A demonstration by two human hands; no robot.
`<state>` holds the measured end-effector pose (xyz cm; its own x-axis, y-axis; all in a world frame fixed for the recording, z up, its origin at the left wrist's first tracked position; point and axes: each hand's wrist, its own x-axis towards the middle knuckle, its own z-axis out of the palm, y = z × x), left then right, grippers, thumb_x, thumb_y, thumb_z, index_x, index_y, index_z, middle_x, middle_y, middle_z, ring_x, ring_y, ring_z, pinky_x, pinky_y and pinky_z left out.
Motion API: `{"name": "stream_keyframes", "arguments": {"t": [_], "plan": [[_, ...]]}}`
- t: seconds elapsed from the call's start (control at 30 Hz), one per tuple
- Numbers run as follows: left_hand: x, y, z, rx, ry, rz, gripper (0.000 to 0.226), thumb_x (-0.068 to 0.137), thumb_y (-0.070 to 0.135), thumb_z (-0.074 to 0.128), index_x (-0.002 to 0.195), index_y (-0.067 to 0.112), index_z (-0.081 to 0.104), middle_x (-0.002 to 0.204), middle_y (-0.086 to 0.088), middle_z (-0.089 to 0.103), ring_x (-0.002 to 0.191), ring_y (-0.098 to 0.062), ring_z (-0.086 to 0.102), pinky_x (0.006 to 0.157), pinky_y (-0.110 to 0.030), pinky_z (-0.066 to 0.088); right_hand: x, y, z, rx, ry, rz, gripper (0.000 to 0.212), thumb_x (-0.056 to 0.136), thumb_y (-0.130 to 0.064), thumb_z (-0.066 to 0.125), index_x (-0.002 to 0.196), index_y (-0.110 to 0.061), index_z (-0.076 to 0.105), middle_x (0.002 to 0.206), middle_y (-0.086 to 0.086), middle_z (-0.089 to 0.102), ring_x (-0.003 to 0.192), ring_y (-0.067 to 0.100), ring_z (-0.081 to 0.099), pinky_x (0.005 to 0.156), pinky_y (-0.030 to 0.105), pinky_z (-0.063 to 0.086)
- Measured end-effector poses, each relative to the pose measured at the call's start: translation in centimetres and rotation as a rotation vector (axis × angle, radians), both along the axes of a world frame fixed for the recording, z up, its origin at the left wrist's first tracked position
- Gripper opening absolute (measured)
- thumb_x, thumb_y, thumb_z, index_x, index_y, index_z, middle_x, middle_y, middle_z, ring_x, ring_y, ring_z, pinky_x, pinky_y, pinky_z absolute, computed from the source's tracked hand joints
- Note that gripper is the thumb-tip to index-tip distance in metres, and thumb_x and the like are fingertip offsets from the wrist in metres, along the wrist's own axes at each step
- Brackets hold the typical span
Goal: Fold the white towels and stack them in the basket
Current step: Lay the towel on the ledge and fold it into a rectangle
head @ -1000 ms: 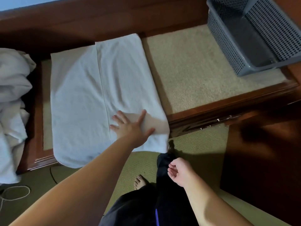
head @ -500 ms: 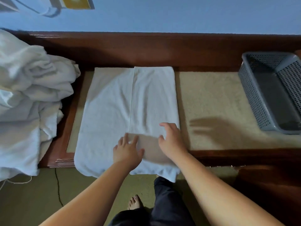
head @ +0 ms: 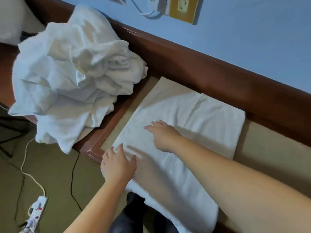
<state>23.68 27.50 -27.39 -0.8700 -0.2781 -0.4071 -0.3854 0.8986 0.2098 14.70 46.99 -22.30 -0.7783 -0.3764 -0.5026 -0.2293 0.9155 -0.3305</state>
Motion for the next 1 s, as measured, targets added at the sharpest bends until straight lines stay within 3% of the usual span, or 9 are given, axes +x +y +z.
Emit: {"name": "stream_keyframes", "arguments": {"t": [0.1, 0.2, 0.3, 0.37, 0.57, 0.67, 0.77, 0.9, 1.0], "plan": [[-2.0, -2.1, -1.3, 0.006, -0.049, 0.042, 0.077, 0.091, 0.066, 0.054, 0.152, 0.023, 0.036, 0.152, -0.009, 0.038, 0.137, -0.034, 0.034, 0.108, -0.047, 0.040, -3.2, -5.7, -0.2, 0.025, -0.025, 0.219, 0.082, 0.092, 0.006, 0.041, 0.163, -0.031, 0.024, 0.170, 0.001, 0.019, 0.158, 0.026, 0.010, 0.119, 0.044, 0.032], [-3.4, -3.3, -2.0, 0.017, -0.057, 0.070, 0.080, 0.084, 0.070, 0.062, 0.144, 0.021, 0.041, 0.136, -0.006, 0.040, 0.127, -0.031, 0.040, 0.099, -0.046, 0.045, -5.7, -10.5, -2.1, 0.038, 0.025, 0.424, 0.074, 0.088, 0.003, 0.052, 0.155, -0.025, 0.038, 0.157, 0.001, 0.036, 0.151, 0.026, 0.025, 0.111, 0.045, 0.042], [-4.2, -4.4, -2.2, 0.066, -0.073, 0.132, 0.087, 0.073, 0.077, 0.071, 0.131, 0.018, 0.044, 0.126, -0.003, 0.043, 0.123, -0.030, 0.043, 0.092, -0.047, 0.047, -7.5, -13.1, -3.8, 0.142, 0.055, 0.623, 0.054, 0.082, -0.003, 0.061, 0.132, -0.020, 0.052, 0.129, 0.003, 0.048, 0.118, 0.027, 0.051, 0.092, 0.043, 0.050], [-4.6, -5.0, -2.4, 0.104, -0.132, 0.156, 0.087, 0.070, 0.080, 0.071, 0.125, 0.018, 0.044, 0.126, -0.001, 0.050, 0.123, -0.030, 0.047, 0.092, -0.048, 0.045, -8.7, -14.0, -4.0, 0.191, 0.050, 0.724, 0.049, 0.081, -0.005, 0.066, 0.124, -0.023, 0.052, 0.121, 0.003, 0.044, 0.106, 0.025, 0.050, 0.082, 0.041, 0.048], [-5.1, -6.4, -2.1, 0.010, -0.104, -0.082, 0.056, 0.083, 0.077, 0.056, 0.107, 0.027, 0.060, 0.110, 0.004, 0.062, 0.112, -0.026, 0.054, 0.086, -0.042, 0.039, -11.9, -15.4, -4.1, 0.433, 0.000, 1.027, 0.044, 0.078, -0.039, 0.078, 0.120, -0.035, 0.064, 0.114, -0.004, 0.054, 0.109, 0.019, 0.052, 0.083, 0.037, 0.038], [-4.5, -6.9, -1.9, 0.126, -0.020, -0.072, 0.039, 0.088, 0.065, 0.059, 0.094, 0.028, 0.051, 0.094, 0.008, 0.061, 0.098, -0.025, 0.059, 0.076, -0.039, 0.038, -13.2, -14.9, -4.0, 0.418, -0.073, 1.011, 0.030, 0.076, -0.034, 0.079, 0.103, -0.028, 0.068, 0.098, -0.006, 0.061, 0.100, 0.020, 0.060, 0.077, 0.035, 0.045], [-3.7, -7.5, -1.6, 0.254, 0.050, -0.083, 0.029, 0.092, 0.056, 0.061, 0.094, 0.029, 0.051, 0.084, 0.012, 0.054, 0.086, -0.020, 0.057, 0.073, -0.037, 0.046, -15.7, -12.5, -2.7, 0.492, -0.104, 0.900, 0.019, 0.080, -0.022, 0.076, 0.089, -0.026, 0.060, 0.082, -0.008, 0.056, 0.088, 0.024, 0.061, 0.068, 0.035, 0.047], [-2.3, -7.3, -1.6, 0.279, 0.165, -0.211, 0.023, 0.098, 0.055, 0.054, 0.103, 0.032, 0.055, 0.089, 0.012, 0.054, 0.081, -0.015, 0.056, 0.065, -0.035, 0.052, -19.3, -6.8, -0.1, 0.580, 0.000, 0.767, 0.015, 0.082, -0.013, 0.068, 0.077, -0.023, 0.059, 0.080, -0.005, 0.059, 0.084, 0.025, 0.061, 0.068, 0.035, 0.050], [-0.9, -6.1, -1.9, 0.237, 0.316, -0.318, 0.032, 0.100, 0.058, 0.044, 0.098, 0.031, 0.061, 0.079, 0.011, 0.051, 0.065, -0.017, 0.057, 0.049, -0.030, 0.045, -21.1, -1.6, 0.5, 0.600, 0.148, 0.704, 0.016, 0.077, -0.009, 0.059, 0.075, -0.024, 0.060, 0.078, -0.006, 0.063, 0.079, 0.024, 0.064, 0.071, 0.036, 0.054]]}}
